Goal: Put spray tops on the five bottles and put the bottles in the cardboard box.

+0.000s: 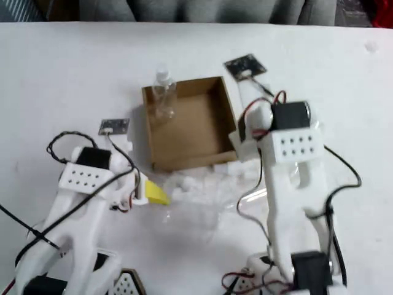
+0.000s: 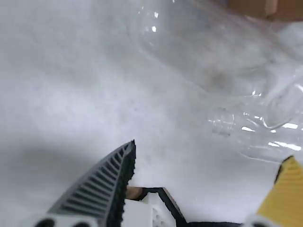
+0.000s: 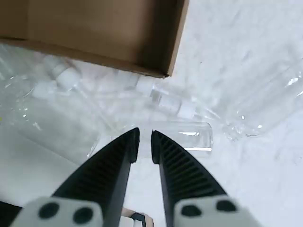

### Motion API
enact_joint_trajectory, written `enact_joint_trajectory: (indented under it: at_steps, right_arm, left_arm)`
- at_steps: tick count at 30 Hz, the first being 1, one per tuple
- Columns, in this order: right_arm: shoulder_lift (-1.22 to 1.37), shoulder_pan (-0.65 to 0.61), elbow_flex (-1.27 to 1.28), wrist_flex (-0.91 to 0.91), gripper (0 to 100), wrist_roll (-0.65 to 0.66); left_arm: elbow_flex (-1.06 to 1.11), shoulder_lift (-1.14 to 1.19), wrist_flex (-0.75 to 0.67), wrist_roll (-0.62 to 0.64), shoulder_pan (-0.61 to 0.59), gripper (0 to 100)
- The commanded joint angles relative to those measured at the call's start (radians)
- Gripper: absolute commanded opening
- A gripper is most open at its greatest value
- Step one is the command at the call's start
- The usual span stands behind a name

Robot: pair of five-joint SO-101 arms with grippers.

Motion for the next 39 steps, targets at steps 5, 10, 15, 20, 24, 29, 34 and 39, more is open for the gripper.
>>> enact_joint_trajectory:
  at_steps: [5,10,15,20,24,29,34,39]
  right_arm:
    - [-0.242,-0.186,0.284,-0.004,1.7,0.009]
    - [-0.312,-0.282,0.446,-0.166,1.7,0.012]
    - [-0.317,-0.390,0.620,-0.344,1.7,0.006]
    - [-0.318,-0.450,0.775,-0.564,1.7,-0.037]
    - [-0.318,-0.483,0.830,-0.679,1.7,-0.069]
    - [-0.317,-0.567,0.885,-0.792,1.7,-0.112]
    - [-0.317,-0.696,0.931,-0.921,1.7,-0.193]
    - [-0.317,-0.840,1.049,-1.164,1.8,-0.218]
  left_arm:
    - [-0.112,0.007,0.017,-0.043,-0.114,35]
    - [-0.129,0.002,0.017,-0.135,-0.182,7]
    - [-0.121,0.007,0.017,-0.176,-0.251,6]
    - [-0.124,0.002,0.009,-0.181,-0.407,6]
    - [-0.129,0.002,0.014,-0.175,-0.438,6]
    - [-0.120,0.010,0.017,-0.173,-0.470,6]
    - [-0.124,0.010,0.046,-0.172,-0.493,6]
    - [-0.129,0.010,0.063,-0.172,-0.495,6]
